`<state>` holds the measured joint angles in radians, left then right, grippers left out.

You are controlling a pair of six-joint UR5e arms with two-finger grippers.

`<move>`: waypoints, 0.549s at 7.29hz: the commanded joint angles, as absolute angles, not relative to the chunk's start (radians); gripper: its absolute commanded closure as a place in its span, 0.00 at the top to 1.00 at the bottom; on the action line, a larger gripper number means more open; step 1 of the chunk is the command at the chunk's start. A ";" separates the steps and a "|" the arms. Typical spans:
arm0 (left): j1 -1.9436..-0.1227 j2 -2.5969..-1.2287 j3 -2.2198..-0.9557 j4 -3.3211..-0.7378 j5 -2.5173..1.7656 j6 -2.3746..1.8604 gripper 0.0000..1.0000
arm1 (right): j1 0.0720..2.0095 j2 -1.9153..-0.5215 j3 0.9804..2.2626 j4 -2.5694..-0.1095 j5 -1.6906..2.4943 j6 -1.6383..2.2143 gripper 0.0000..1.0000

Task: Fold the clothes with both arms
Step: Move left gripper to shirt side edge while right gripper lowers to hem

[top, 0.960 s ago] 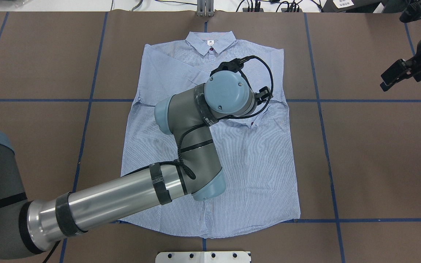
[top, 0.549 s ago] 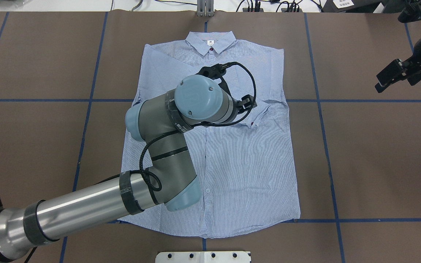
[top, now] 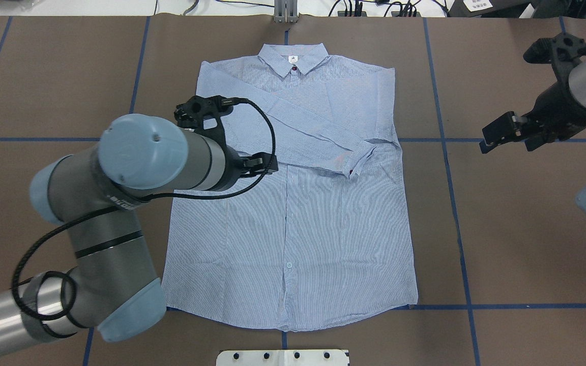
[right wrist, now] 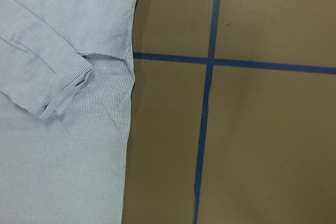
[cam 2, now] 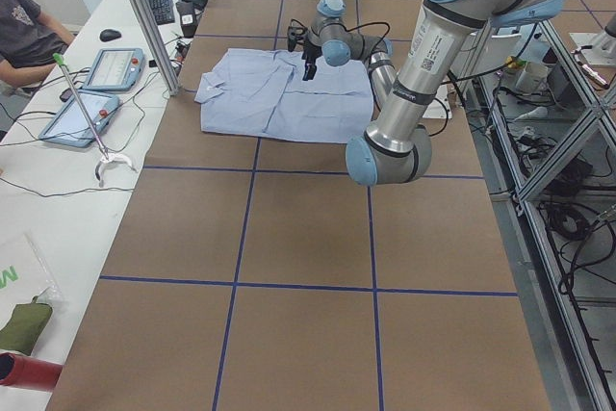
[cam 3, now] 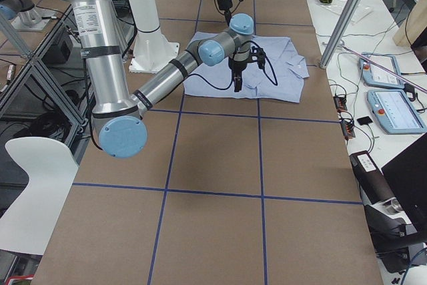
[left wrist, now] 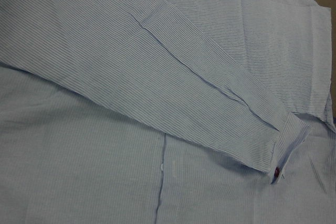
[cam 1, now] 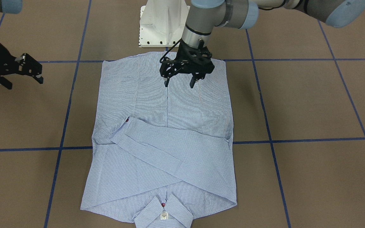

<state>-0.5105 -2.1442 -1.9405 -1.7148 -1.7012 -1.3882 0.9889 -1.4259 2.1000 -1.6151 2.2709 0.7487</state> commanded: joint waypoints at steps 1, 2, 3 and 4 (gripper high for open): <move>-0.528 -2.048 -2.049 -1.695 -1.701 -1.342 1.00 | 0.849 -1.528 2.182 -1.482 2.196 0.953 1.00; -0.528 -1.999 -2.087 -1.695 -1.701 -1.341 1.00 | 0.766 -1.531 2.210 -1.480 2.157 1.054 1.00; -0.528 -1.965 -2.124 -1.695 -1.701 -1.322 1.00 | 0.647 -1.528 2.232 -1.480 2.055 1.172 1.00; -0.528 -1.950 -2.134 -1.695 -1.701 -1.319 1.00 | 0.546 -1.528 2.235 -1.477 1.964 1.242 1.00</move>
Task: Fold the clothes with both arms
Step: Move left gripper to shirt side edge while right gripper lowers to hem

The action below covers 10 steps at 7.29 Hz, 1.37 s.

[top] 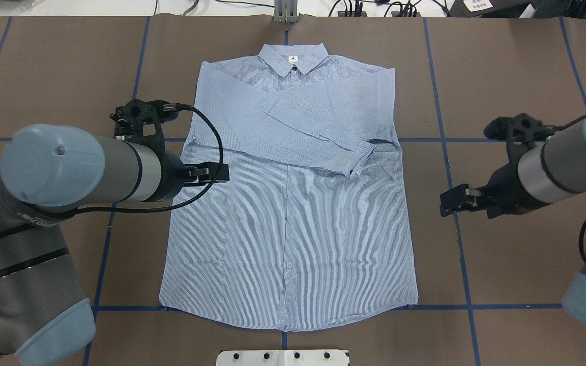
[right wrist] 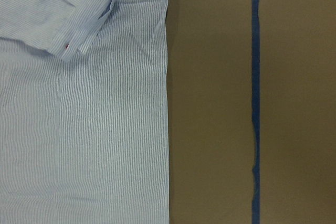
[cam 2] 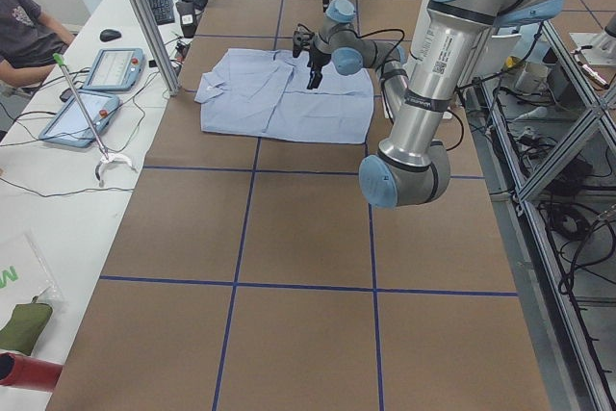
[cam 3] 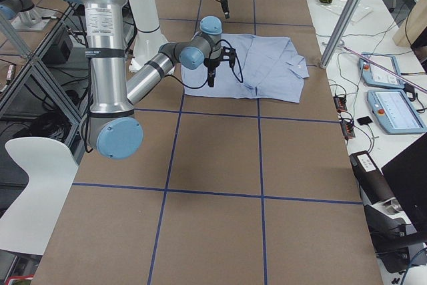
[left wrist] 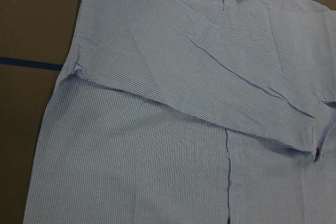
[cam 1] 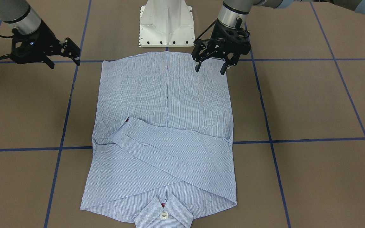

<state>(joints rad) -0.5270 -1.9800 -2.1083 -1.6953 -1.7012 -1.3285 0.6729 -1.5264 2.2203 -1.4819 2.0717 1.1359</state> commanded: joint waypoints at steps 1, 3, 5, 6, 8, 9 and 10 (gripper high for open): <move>-0.528 -1.950 -2.134 -1.695 -1.701 -1.321 1.00 | 0.464 -1.531 2.233 -1.476 1.898 1.284 1.00; -0.526 -1.948 -2.131 -1.695 -1.701 -1.321 1.00 | 0.358 -1.534 2.183 -1.375 1.846 1.359 1.00; -0.526 -1.948 -2.128 -1.695 -1.701 -1.322 1.00 | 0.235 -1.532 2.158 -1.365 1.697 1.445 1.00; -0.526 -1.948 -2.128 -1.695 -1.701 -1.322 1.00 | 0.233 -1.532 2.152 -1.365 1.698 1.443 1.00; -0.525 -1.948 -2.122 -1.695 -1.701 -1.322 1.00 | 0.233 -1.535 2.120 -1.355 1.698 1.431 1.00; -0.525 -1.948 -2.123 -1.695 -1.701 -1.321 1.00 | 0.233 -1.540 2.100 -1.321 1.706 1.430 1.00; -0.525 -1.950 -2.123 -1.695 -1.701 -1.321 1.00 | 0.230 -1.542 2.083 -1.312 1.707 1.431 1.00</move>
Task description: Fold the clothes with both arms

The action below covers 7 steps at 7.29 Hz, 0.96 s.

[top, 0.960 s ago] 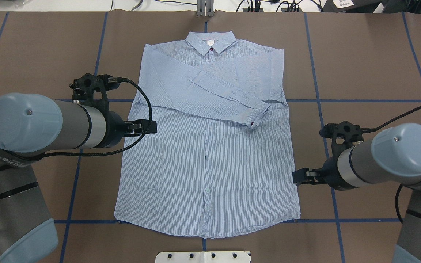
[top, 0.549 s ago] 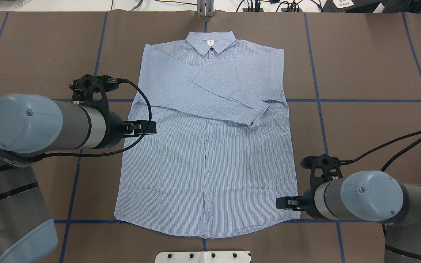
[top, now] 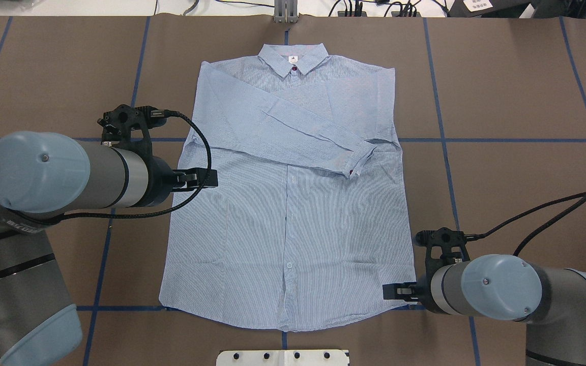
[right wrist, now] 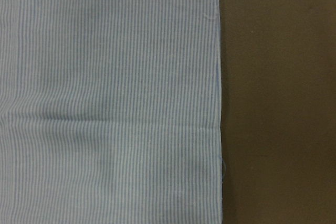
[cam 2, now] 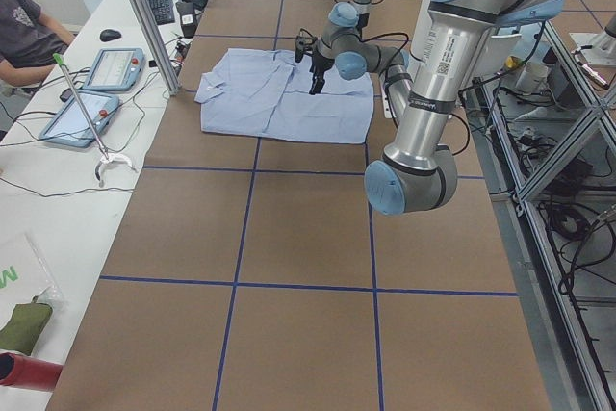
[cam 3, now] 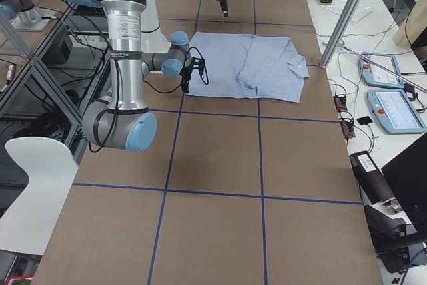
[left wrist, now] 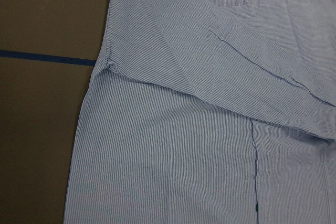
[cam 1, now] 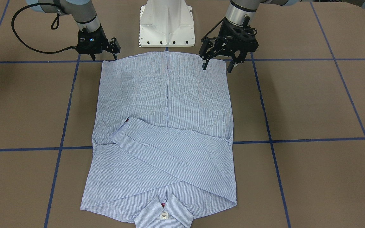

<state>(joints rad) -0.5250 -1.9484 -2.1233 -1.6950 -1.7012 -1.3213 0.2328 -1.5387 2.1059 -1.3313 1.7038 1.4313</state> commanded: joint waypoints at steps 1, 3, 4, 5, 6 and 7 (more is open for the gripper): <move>-0.525 -1.950 -2.123 -1.695 -1.701 -1.321 1.00 | 0.230 -1.540 2.080 -1.313 1.723 1.431 1.00; -0.525 -1.950 -2.125 -1.695 -1.701 -1.322 1.00 | 0.229 -1.540 2.071 -1.313 1.736 1.434 0.88; -0.525 -1.951 -2.125 -1.695 -1.701 -1.322 1.00 | 0.229 -1.540 2.069 -1.313 1.743 1.434 0.77; -0.525 -1.951 -2.126 -1.695 -1.700 -1.322 1.00 | 0.230 -1.540 2.069 -1.313 1.768 1.434 0.74; -0.525 -1.951 -2.126 -1.695 -1.700 -1.321 1.00 | 0.232 -1.537 2.066 -1.313 1.791 1.434 0.71; -0.525 -1.951 -2.128 -1.695 -1.701 -1.322 1.00 | 0.233 -1.539 2.066 -1.315 1.793 1.434 0.70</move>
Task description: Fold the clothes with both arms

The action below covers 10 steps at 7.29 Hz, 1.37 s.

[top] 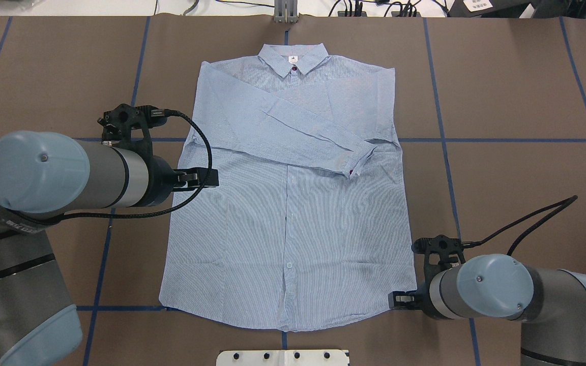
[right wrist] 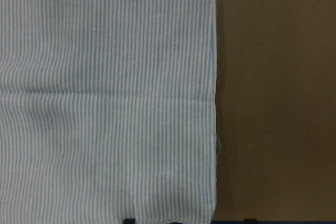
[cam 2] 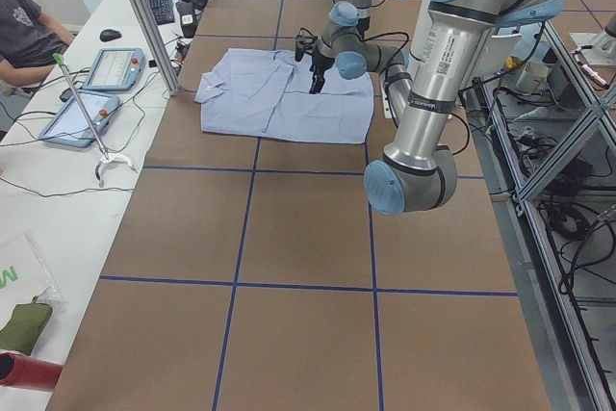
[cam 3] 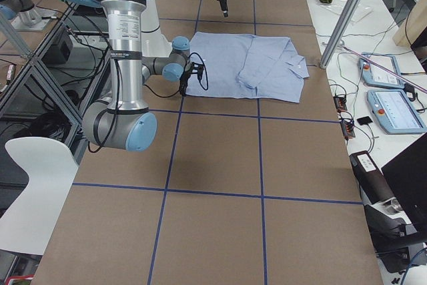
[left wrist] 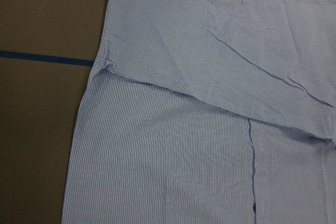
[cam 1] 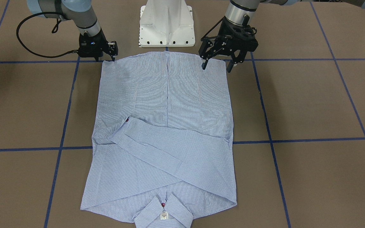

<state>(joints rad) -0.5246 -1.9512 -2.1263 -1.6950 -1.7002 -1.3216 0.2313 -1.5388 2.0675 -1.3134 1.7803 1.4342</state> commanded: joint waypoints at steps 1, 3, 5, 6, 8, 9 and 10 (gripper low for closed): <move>-0.525 -1.953 -2.129 -1.695 -1.700 -1.322 1.00 | 0.235 -1.540 2.065 -1.315 1.804 1.433 0.70; -0.525 -1.953 -2.131 -1.695 -1.700 -1.322 1.00 | 0.251 -1.540 2.057 -1.316 1.828 1.431 0.70; -0.525 -1.954 -2.131 -1.695 -1.700 -1.322 1.00 | 0.288 -1.540 2.049 -1.315 1.874 1.425 0.70; -0.525 -1.956 -2.132 -1.695 -1.700 -1.322 1.00 | 0.290 -1.534 2.036 -1.315 1.876 1.424 0.70; -0.526 -1.956 -2.132 -1.695 -1.700 -1.322 1.00 | 0.288 -1.523 2.016 -1.312 1.873 1.422 0.70; -0.526 -1.956 -2.131 -1.695 -1.700 -1.322 1.00 | 0.288 -1.523 2.019 -1.312 1.875 1.422 0.70; -0.526 -1.956 -2.131 -1.695 -1.700 -1.322 1.00 | 0.288 -1.522 2.017 -1.312 1.873 1.424 0.58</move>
